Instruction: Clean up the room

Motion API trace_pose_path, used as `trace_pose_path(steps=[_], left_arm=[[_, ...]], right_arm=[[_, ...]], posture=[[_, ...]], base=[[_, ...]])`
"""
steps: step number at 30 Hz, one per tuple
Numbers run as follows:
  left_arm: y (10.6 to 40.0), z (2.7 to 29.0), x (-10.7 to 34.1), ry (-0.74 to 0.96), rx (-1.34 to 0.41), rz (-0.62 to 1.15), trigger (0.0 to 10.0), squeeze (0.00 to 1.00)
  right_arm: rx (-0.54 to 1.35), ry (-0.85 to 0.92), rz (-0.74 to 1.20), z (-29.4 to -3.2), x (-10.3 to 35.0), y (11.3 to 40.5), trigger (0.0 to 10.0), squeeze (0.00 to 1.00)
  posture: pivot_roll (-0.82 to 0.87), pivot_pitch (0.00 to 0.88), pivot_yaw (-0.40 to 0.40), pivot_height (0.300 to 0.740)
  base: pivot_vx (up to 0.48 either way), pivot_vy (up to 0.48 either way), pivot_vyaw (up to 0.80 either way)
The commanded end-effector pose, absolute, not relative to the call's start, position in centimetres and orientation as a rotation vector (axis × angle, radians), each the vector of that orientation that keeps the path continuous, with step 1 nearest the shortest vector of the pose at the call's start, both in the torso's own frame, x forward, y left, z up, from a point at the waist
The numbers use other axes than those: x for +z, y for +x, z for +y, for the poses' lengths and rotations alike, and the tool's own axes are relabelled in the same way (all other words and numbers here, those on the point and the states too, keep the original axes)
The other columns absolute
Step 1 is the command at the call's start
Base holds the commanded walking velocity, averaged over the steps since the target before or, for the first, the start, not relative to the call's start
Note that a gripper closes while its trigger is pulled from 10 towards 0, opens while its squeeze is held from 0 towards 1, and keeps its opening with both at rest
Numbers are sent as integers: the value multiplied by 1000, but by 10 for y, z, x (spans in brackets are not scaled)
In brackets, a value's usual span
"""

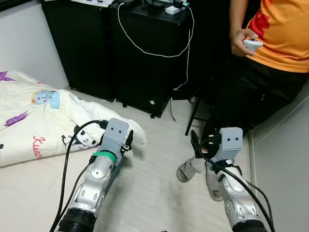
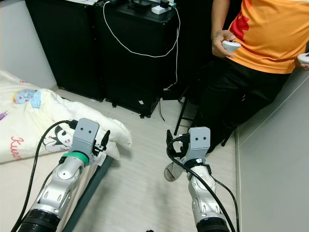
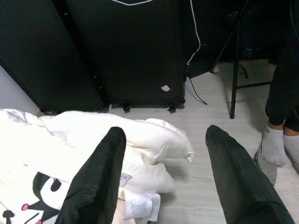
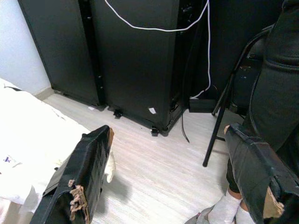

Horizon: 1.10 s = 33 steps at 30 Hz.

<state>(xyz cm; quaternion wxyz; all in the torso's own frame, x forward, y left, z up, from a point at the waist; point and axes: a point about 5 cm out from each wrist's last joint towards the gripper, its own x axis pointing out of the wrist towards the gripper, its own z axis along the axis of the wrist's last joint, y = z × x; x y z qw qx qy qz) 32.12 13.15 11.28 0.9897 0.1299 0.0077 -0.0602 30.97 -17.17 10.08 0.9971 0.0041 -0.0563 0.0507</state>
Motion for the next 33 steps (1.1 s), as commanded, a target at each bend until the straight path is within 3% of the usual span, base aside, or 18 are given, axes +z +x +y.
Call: trace_pose_path(steps=[1, 33], left_arm=[[318, 130, 105, 275, -136, 48, 10000, 0], [321, 133, 107, 281, -127, 43, 10000, 0]], right_arm=[[90, 21, -103, -174, 97, 308, 10000, 0], [99, 15, -102, -173, 96, 309, 10000, 0]], posture=[[37, 60, -17, 740], [40, 49, -21, 740]], base=[[0, 0, 0], [0, 0, 0]])
